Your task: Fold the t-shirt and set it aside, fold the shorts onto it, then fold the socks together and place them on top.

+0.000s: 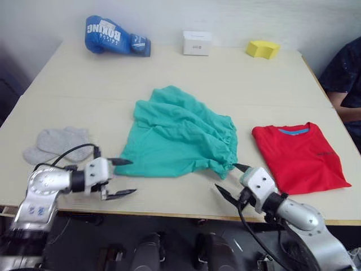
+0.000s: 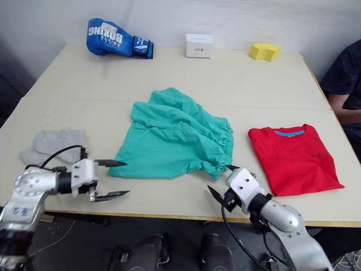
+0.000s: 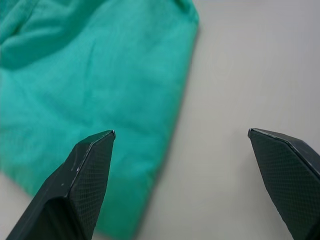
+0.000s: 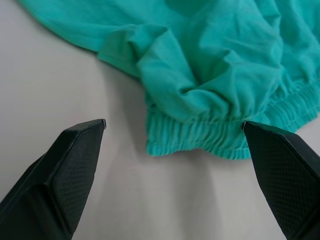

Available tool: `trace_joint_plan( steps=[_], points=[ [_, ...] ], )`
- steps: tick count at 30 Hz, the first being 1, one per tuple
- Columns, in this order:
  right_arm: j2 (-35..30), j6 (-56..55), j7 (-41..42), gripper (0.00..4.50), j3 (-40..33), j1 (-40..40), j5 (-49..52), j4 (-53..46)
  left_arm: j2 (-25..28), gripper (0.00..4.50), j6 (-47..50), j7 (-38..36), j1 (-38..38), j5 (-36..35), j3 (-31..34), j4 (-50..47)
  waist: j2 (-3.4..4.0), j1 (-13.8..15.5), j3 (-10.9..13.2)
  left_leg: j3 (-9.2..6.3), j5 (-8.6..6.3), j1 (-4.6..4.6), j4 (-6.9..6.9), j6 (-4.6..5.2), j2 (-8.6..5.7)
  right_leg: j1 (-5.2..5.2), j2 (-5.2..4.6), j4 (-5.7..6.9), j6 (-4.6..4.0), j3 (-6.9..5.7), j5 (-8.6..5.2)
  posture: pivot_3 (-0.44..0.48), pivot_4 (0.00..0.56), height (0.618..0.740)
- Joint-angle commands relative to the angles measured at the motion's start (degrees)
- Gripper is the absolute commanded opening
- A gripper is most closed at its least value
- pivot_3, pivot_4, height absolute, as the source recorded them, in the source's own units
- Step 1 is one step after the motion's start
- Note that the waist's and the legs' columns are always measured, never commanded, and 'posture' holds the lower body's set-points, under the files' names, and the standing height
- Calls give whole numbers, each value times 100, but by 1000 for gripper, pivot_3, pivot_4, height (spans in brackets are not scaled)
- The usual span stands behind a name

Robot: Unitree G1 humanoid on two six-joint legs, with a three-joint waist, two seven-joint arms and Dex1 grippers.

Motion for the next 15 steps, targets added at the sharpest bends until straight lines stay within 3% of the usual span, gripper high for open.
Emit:
trace_joint_plan(
  steps=[1,4,11,15],
  points=[
    [182,-426,-344,4500,227,-229,-558,425,1,4474,-208,652,142,261,344,-149,0,3,0,0,-4,1,-1,5,0,2,0,-5,-1,0,3,0,150,740],
    [368,-512,-611,3882,334,-510,-931,811,-54,4500,-315,1063,252,516,334,-60,0,-25,-1,1,-6,2,-11,6,0,3,0,-12,-1,1,5,0,150,740],
    [499,-876,-915,1468,141,-891,-1335,1128,-100,4500,-485,1608,323,850,193,117,7,-37,-4,10,-4,5,-15,1,2,-3,3,-5,-2,2,4,0,150,740],
    [431,-994,-725,89,203,-898,-1369,1052,189,4500,-752,1354,537,902,86,108,11,-38,-7,12,-4,13,-18,1,4,2,5,-4,-3,4,3,0,150,740]
  ],
)
